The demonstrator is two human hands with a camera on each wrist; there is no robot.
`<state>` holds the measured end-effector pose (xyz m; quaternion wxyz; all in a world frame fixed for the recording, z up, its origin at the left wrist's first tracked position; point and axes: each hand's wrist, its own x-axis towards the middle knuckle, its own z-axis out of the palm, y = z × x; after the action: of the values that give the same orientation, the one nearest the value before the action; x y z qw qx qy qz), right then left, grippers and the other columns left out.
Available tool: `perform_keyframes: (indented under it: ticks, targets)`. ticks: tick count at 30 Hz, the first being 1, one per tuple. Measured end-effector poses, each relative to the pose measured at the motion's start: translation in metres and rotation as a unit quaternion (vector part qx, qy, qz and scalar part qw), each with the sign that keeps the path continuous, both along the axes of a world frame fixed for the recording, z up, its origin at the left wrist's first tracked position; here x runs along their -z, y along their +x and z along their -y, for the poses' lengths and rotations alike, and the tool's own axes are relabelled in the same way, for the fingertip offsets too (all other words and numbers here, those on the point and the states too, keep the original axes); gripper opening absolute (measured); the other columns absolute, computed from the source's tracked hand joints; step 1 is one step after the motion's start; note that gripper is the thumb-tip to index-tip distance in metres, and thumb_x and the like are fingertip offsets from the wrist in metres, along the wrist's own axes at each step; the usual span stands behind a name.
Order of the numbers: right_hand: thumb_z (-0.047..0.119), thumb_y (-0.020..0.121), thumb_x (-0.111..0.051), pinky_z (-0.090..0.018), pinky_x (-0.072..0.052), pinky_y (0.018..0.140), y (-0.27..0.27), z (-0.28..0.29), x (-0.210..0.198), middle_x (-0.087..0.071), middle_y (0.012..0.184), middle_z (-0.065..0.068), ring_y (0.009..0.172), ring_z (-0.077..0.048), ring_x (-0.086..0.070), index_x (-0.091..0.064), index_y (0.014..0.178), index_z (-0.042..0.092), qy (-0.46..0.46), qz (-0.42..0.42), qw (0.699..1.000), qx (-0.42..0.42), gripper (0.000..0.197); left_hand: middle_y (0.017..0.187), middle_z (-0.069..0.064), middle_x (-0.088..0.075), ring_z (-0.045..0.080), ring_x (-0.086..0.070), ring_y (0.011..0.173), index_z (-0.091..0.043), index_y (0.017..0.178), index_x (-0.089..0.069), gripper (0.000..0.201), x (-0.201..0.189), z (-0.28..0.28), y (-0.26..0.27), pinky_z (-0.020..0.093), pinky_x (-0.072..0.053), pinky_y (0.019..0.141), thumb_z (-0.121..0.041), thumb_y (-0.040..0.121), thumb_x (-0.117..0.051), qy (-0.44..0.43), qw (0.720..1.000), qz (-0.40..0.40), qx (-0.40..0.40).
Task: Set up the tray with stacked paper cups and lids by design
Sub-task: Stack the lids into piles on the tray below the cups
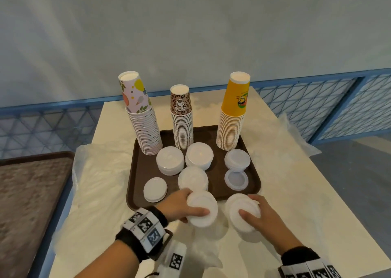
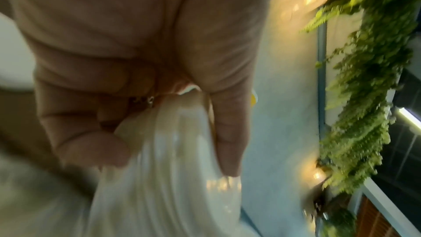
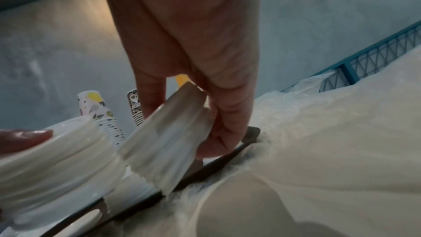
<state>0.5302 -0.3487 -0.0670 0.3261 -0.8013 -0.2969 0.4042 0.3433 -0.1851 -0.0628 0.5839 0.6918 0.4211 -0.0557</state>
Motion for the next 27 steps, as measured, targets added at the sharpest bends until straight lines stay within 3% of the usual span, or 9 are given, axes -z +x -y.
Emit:
perform_keyframes:
  ticks: [2, 5, 7, 10, 12, 14, 18, 21, 27]
  targets:
    - [0.028, 0.084, -0.067, -0.042, -0.049, 0.093, 0.001, -0.002, -0.007, -0.054, 0.119, -0.003, 0.106, -0.023, -0.054, -0.040, 0.124, 0.028, 0.022, -0.006, 1.000, 0.009, 0.048, 0.112, 0.002, -0.066, 0.018, -0.064, 0.100, -0.020, 0.116, -0.055, 0.059, -0.016, -0.022, -0.019, 0.028, -0.056, 0.072, -0.041, 0.067, -0.078, -0.012, 0.997, 0.053, -0.052]
    - [0.031, 0.086, -0.064, -0.041, -0.049, 0.093, -0.001, -0.005, -0.014, -0.053, 0.119, 0.000, 0.103, -0.017, -0.053, -0.039, 0.125, 0.031, 0.036, -0.019, 0.999, 0.010, 0.046, 0.099, 0.002, -0.067, 0.016, -0.062, 0.087, -0.019, 0.105, -0.059, 0.021, -0.035, -0.057, -0.044, 0.028, -0.051, 0.071, -0.024, 0.085, -0.064, -0.025, 0.973, 0.128, -0.188]
    - [0.032, 0.086, -0.062, -0.043, -0.049, 0.095, -0.004, -0.010, -0.017, -0.053, 0.119, 0.001, 0.105, -0.018, -0.052, -0.039, 0.126, 0.031, 0.038, -0.026, 0.999, 0.008, 0.046, 0.097, 0.007, -0.063, 0.020, -0.058, 0.085, -0.013, 0.112, -0.053, 0.023, -0.037, -0.084, -0.057, 0.030, -0.047, 0.068, -0.024, 0.091, -0.056, -0.025, 0.947, 0.128, -0.294]
    - [0.036, 0.086, -0.061, -0.040, -0.048, 0.096, -0.011, -0.016, -0.021, -0.050, 0.120, 0.002, 0.107, -0.018, -0.050, -0.036, 0.127, 0.032, 0.018, -0.025, 0.999, -0.006, 0.048, 0.111, 0.014, -0.052, 0.028, -0.049, 0.101, -0.007, 0.121, -0.045, 0.037, -0.031, -0.115, -0.067, 0.030, -0.046, 0.064, -0.028, 0.092, -0.055, -0.034, 0.916, 0.096, -0.388]
    - [0.037, 0.086, -0.060, -0.038, -0.047, 0.097, -0.015, -0.021, -0.023, -0.049, 0.122, 0.002, 0.109, -0.019, -0.049, -0.035, 0.129, 0.032, 0.008, -0.020, 1.000, -0.016, 0.050, 0.108, 0.015, -0.050, 0.030, -0.047, 0.102, -0.002, 0.124, -0.043, 0.044, -0.020, -0.131, -0.067, 0.030, -0.048, 0.060, -0.029, 0.092, -0.056, -0.034, 0.910, 0.069, -0.407]
    - [0.036, 0.087, -0.060, -0.035, -0.044, 0.096, -0.016, -0.024, -0.026, -0.049, 0.124, 0.000, 0.111, -0.020, -0.049, -0.034, 0.131, 0.030, 0.000, -0.009, 1.000, -0.023, 0.051, 0.107, 0.018, -0.051, 0.031, -0.049, 0.098, 0.006, 0.128, -0.041, 0.054, -0.011, -0.142, -0.063, 0.026, -0.052, 0.046, -0.030, 0.091, -0.057, -0.022, 0.912, 0.038, -0.409]
    - [0.035, 0.088, -0.058, -0.030, -0.042, 0.092, -0.016, -0.026, -0.034, -0.049, 0.123, 0.001, 0.110, -0.019, -0.049, -0.033, 0.130, 0.030, -0.012, 0.005, 0.999, -0.032, 0.049, 0.129, 0.027, -0.046, 0.038, -0.052, 0.105, 0.008, 0.132, -0.036, 0.060, 0.010, -0.157, -0.054, 0.021, -0.046, 0.030, -0.029, 0.090, -0.059, -0.003, 0.912, -0.018, -0.409]
    - [0.034, 0.088, -0.058, -0.027, -0.039, 0.089, -0.014, -0.026, -0.036, -0.050, 0.121, 0.003, 0.108, -0.017, -0.050, -0.034, 0.130, 0.031, -0.013, 0.010, 0.999, -0.034, 0.048, 0.141, 0.025, -0.038, 0.043, -0.045, 0.125, 0.003, 0.138, -0.029, 0.062, 0.018, -0.161, -0.043, 0.024, -0.048, 0.033, -0.025, 0.091, -0.058, -0.021, 0.901, -0.017, -0.432]
    - [0.036, 0.088, -0.057, -0.030, -0.041, 0.096, -0.018, -0.033, -0.033, -0.048, 0.125, 0.003, 0.111, -0.017, -0.049, -0.031, 0.133, 0.031, -0.030, 0.018, 0.998, -0.046, 0.052, 0.143, 0.023, -0.035, 0.041, -0.044, 0.126, 0.001, 0.139, -0.020, 0.069, 0.024, -0.164, -0.032, 0.028, -0.052, 0.037, -0.020, 0.088, -0.062, -0.019, 0.902, -0.025, -0.430]
